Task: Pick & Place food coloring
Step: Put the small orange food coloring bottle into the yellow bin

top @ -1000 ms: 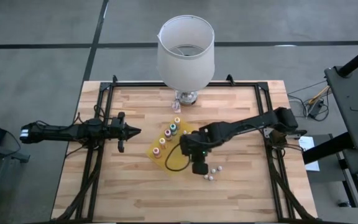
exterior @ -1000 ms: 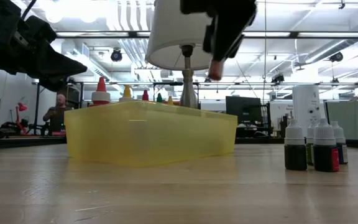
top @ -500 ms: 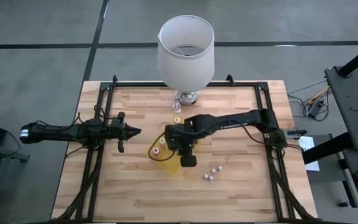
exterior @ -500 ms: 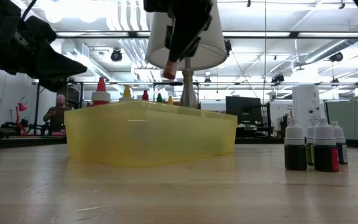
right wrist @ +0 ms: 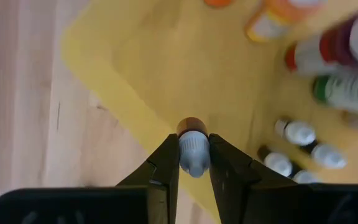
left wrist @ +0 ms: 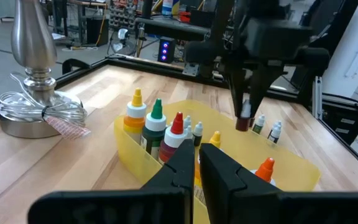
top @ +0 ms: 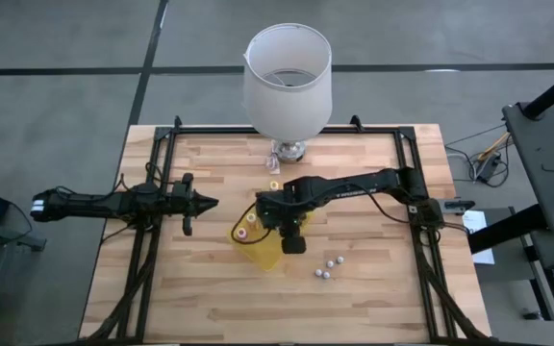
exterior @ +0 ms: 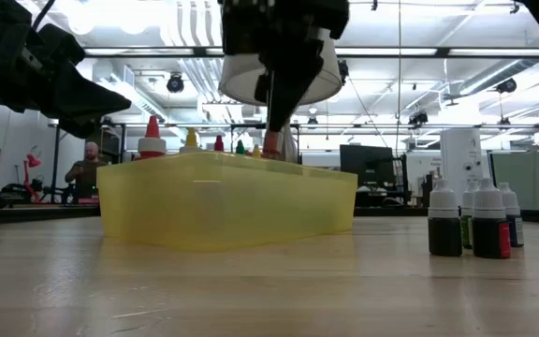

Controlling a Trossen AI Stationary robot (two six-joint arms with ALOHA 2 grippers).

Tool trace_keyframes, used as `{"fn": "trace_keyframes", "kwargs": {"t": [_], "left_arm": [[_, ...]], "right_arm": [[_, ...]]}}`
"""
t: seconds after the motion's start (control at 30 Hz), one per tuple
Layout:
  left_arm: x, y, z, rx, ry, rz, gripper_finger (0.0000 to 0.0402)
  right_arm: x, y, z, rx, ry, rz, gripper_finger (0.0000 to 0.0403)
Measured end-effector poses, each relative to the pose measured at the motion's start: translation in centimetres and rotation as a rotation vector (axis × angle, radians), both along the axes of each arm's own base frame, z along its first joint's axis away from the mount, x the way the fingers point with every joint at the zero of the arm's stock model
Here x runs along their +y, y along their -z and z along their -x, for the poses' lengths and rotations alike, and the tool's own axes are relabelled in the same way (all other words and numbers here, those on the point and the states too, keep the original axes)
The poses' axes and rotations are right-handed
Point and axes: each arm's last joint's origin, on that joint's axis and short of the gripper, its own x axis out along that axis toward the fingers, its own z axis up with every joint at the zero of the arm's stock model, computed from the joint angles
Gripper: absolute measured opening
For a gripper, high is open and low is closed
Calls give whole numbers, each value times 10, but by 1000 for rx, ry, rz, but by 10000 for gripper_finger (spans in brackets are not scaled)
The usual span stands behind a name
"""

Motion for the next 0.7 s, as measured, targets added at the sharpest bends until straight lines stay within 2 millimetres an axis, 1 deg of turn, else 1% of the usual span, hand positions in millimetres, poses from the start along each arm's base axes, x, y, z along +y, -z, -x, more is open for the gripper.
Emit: {"fn": "trace_keyframes", "kwargs": {"t": [0.1, 0.23, 0.53, 0.63, 0.7], "left_arm": [[0, 0, 0, 0, 0, 0, 0], [0, 0, 0, 0, 0, 0, 0], [0, 0, 0, 0, 0, 0, 0], [0, 0, 0, 0, 0, 0, 0], [0, 0, 0, 0, 0, 0, 0]], "right_arm": [[-3, 4, -1, 12, 120, -31, 61], [-13, 5, -4, 11, 252, -63, 61], [-37, 6, -6, 3, 436, -76, 61], [-39, 8, -5, 15, 474, -83, 61], [-40, 13, -7, 29, 484, -84, 61]]}}
